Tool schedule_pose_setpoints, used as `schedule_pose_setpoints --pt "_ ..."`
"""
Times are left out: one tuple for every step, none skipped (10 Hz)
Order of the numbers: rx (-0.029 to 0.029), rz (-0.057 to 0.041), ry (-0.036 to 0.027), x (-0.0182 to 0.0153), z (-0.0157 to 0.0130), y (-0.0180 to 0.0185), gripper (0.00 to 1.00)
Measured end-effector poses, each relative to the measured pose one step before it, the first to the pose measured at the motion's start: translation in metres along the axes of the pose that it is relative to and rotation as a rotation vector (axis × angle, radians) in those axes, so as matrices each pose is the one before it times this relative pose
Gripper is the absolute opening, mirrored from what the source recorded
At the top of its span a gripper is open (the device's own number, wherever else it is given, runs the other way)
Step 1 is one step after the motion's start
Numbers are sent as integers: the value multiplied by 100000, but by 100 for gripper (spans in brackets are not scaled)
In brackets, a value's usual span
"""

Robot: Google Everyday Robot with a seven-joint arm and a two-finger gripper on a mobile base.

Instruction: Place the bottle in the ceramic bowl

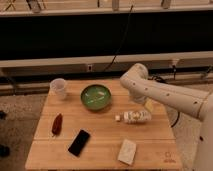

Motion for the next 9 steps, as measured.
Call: schedule_pose_setpoints --pt "241 4370 -2793 -144 676 666 80" --pt "38 2762 -2177 -261 531 52 80" --pt "-250 1842 -2258 -445 672 -70 80" --pt "118 2618 -3592 -302 831 21 80" --pt "344 1769 -2476 -60 366 114 80" --pt "674 1665 -3164 -124 422 -40 80" --pt "1582 2185 -3289 -6 339 65 80" --pt "2138 2917 -2595 282 365 359 80" --pt "2463 2584 -2061 121 485 133 80"
